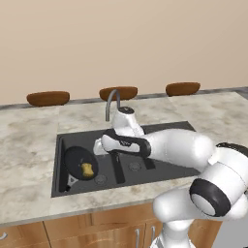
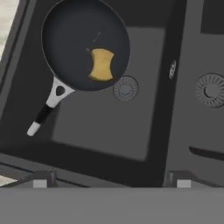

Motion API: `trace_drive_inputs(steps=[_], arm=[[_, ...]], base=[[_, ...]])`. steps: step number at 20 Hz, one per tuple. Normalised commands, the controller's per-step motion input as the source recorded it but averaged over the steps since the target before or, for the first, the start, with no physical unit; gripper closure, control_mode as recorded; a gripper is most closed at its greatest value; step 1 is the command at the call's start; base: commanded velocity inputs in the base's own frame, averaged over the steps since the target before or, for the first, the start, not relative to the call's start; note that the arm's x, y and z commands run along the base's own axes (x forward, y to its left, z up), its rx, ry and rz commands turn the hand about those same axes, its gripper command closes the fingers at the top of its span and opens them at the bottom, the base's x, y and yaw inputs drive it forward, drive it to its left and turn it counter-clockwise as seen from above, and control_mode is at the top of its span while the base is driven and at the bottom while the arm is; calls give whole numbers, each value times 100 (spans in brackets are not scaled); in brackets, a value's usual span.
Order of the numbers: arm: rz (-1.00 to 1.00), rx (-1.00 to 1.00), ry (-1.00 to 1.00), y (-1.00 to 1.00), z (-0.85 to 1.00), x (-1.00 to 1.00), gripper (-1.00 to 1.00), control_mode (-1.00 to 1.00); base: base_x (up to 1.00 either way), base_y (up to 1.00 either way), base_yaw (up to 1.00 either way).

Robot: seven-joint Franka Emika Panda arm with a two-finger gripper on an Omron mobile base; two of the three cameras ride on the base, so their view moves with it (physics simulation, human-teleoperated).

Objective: Pick the pan and sponge and place them into the sink. Then turn on the water.

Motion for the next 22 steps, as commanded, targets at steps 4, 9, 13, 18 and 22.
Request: trace_drive_inputs(steps=[4,9,13,18,22], arm=[[-16,24,24,-75,42,-61,-100,-100],[-12,9,22,-54,3,-33,-100,-100],[-4,3,2,-9,1,1,-100,-100],[-53,31,1,-52,15,-1,-100,-100],[-67,34,1,-24,12,1,-100,-100]], base=[[0,0,0],[0,0,0],[0,0,0],[0,0,0],[0,0,0]])
